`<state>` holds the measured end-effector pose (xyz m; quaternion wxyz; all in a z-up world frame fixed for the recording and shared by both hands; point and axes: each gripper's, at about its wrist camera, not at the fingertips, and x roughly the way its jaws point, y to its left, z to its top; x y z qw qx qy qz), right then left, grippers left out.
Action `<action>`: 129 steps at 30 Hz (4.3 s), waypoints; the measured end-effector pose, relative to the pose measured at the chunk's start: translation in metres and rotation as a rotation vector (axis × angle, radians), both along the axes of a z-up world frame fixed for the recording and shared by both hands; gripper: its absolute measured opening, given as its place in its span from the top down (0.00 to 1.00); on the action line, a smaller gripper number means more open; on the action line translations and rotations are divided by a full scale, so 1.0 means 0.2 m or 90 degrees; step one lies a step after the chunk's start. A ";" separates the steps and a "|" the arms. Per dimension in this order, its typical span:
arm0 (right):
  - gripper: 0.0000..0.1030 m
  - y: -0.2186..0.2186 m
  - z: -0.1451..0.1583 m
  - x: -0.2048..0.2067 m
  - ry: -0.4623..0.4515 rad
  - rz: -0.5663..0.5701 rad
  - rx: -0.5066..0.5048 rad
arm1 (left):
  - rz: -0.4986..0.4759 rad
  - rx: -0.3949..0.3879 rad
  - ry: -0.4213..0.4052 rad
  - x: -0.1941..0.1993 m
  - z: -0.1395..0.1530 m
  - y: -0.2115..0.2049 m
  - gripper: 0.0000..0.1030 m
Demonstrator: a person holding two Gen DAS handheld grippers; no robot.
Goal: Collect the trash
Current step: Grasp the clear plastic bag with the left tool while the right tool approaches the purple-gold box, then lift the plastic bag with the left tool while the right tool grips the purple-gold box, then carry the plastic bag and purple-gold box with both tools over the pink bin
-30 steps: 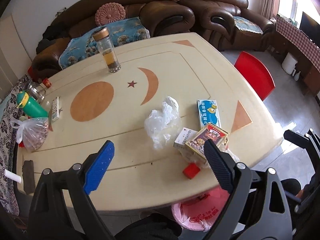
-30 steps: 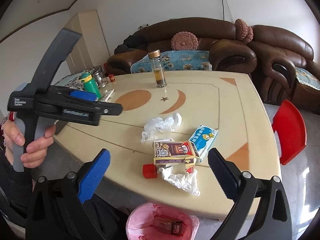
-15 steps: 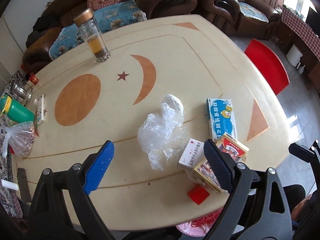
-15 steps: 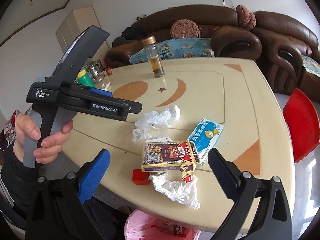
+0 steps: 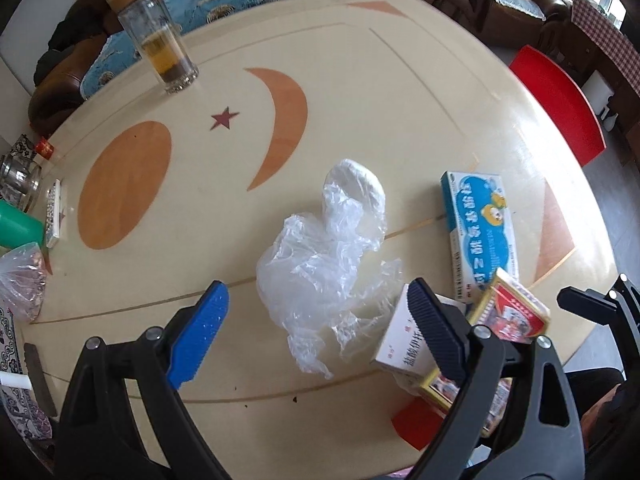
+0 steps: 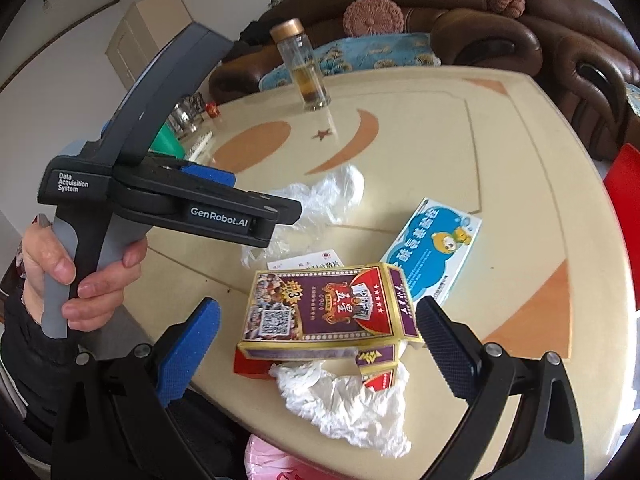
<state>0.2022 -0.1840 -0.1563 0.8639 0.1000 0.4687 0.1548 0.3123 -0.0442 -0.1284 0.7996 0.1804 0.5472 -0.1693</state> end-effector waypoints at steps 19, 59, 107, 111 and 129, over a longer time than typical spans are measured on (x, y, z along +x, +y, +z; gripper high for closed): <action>0.07 0.06 -0.17 0.09 0.010 0.009 -0.039 | 0.010 0.002 0.052 0.10 -0.21 0.00 0.14; 0.15 -0.02 0.06 -0.09 -0.115 -0.049 -0.071 | 0.076 -0.030 -0.024 0.10 -0.03 0.12 0.68; 0.15 0.24 0.74 -1.03 -0.227 -0.066 -0.148 | 0.018 -0.134 -0.198 -1.28 0.62 0.42 0.68; 0.15 0.25 0.70 -1.06 -0.217 -0.066 -0.149 | 0.008 -0.135 -0.183 -1.31 0.56 0.41 0.68; 0.15 0.16 0.10 -1.07 -0.045 -0.094 -0.126 | -0.004 -0.090 -0.031 -1.30 -0.11 0.39 0.68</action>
